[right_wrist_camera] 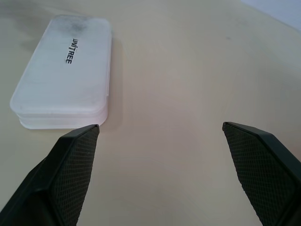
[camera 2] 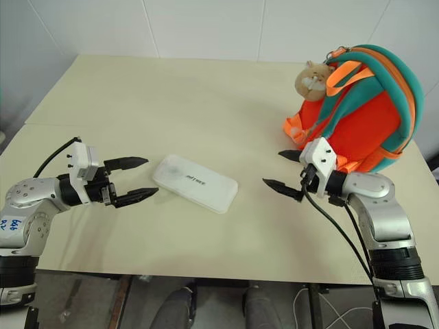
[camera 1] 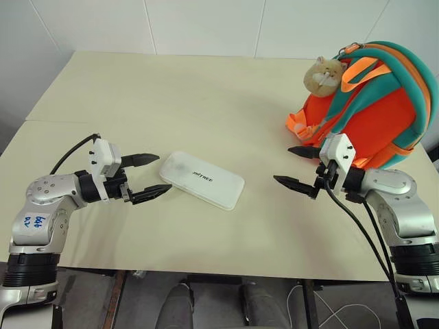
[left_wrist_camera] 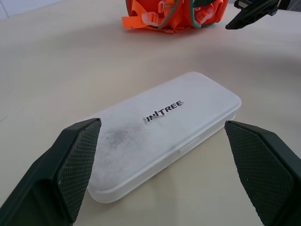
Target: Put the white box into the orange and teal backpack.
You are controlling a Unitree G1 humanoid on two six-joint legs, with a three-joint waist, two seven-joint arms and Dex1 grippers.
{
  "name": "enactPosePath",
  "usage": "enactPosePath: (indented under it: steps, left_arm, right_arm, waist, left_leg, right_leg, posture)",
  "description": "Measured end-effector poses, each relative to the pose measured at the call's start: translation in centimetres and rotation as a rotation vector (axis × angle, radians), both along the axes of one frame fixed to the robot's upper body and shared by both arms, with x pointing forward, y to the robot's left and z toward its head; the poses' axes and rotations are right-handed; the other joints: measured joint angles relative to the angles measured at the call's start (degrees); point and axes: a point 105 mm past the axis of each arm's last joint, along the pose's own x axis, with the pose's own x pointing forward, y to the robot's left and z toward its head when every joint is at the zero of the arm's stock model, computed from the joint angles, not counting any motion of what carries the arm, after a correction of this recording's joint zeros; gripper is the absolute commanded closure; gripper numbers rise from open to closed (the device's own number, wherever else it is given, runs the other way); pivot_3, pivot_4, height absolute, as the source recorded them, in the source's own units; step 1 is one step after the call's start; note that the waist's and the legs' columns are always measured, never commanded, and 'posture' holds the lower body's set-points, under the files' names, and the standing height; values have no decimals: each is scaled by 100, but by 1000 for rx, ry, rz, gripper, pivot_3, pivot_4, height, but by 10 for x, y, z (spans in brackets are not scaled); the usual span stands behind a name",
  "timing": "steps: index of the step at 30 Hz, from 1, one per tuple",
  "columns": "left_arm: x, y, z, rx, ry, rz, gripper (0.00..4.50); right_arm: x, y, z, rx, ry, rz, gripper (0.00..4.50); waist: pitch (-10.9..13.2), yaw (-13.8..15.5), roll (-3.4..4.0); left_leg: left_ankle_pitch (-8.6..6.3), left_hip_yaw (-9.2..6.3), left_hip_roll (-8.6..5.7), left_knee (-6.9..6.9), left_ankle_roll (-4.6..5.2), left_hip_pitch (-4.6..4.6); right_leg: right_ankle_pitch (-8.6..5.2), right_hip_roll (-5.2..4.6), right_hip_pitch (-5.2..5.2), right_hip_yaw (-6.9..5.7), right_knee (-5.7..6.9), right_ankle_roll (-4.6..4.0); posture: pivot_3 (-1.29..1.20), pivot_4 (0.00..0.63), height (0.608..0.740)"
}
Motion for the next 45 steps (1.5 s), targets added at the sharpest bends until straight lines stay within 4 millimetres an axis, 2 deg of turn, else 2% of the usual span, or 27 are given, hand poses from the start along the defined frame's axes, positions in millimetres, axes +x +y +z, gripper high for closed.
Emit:
enactPosePath:
  steps: [5,7,9,11,15,19,22,29,31,37,45]
  left_arm:
    - [-1,-1,-2,22,-6,-11,0]
    - [-1,-2,-3,38,-10,-19,0]
    - [5,3,-3,45,-24,-1,384]
    - [15,13,-1,63,-48,42,892]
    - [34,43,5,96,-93,172,2204]
    - [48,63,-1,101,-91,264,3502]
    - [60,62,-9,70,-70,289,4469]
    - [91,31,-24,74,-68,287,4469]
    - [97,26,-29,67,-58,308,4469]
    - [102,4,-47,60,-18,269,4469]
    - [97,-1,-48,50,-7,224,4469]
  right_arm:
    - [2,2,1,14,-6,-3,54]
    - [3,5,1,32,-6,1,449]
    - [3,12,-4,48,10,16,913]
    - [1,17,-13,56,34,31,1598]
    - [-5,25,-35,55,90,49,3027]
    - [-7,31,-60,60,135,42,4431]
    - [-7,41,-73,69,167,43,4500]
    - [-5,68,-77,103,155,49,4500]
    - [-4,69,-78,102,150,35,4500]
    - [-3,74,-71,119,121,26,4500]
    - [-1,68,-67,102,112,11,4500]
  waist:
    - [0,-10,0]
    - [0,-12,0]
    - [0,-5,0]
    - [0,0,0]
    - [0,1,0]
    - [0,7,0]
    - [0,11,0]
    - [-1,30,-1]
    - [-1,22,-1]
    - [-1,16,-2]
    - [-1,24,-2]
  left_leg:
    - [1,-1,0,3,0,2]
    - [1,-1,0,4,0,2]
    - [2,-2,0,5,-1,1]
    - [2,-2,0,5,-1,1]
    - [2,-1,-1,6,-1,0]
    - [2,-2,-1,9,-1,0]
    - [6,-2,-2,18,-3,0]
    - [17,-10,-4,25,-6,0]
    - [17,-9,-5,24,-7,-2]
    - [18,-9,-4,20,-8,-2]
    - [19,-9,-5,20,-8,-3]
  right_leg:
    - [0,2,0,0,6,0]
    - [0,2,0,0,7,0]
    - [0,3,-2,-1,9,0]
    - [0,4,-2,-1,10,0]
    - [0,3,-4,0,11,0]
    - [-1,5,-5,-2,19,1]
    - [0,5,-7,-2,33,1]
    - [2,7,-9,-4,50,5]
    - [2,7,-10,-3,48,6]
    - [2,9,-16,-3,51,6]
    - [2,8,-15,-3,51,6]
  posture:
    - [0,150,740]
    - [0,150,740]
    - [0,150,740]
    - [0,150,740]
    - [0,150,740]
    - [0,150,740]
    - [0,150,740]
    - [0,150,740]
    - [0,150,740]
    - [0,150,740]
    - [0,150,740]
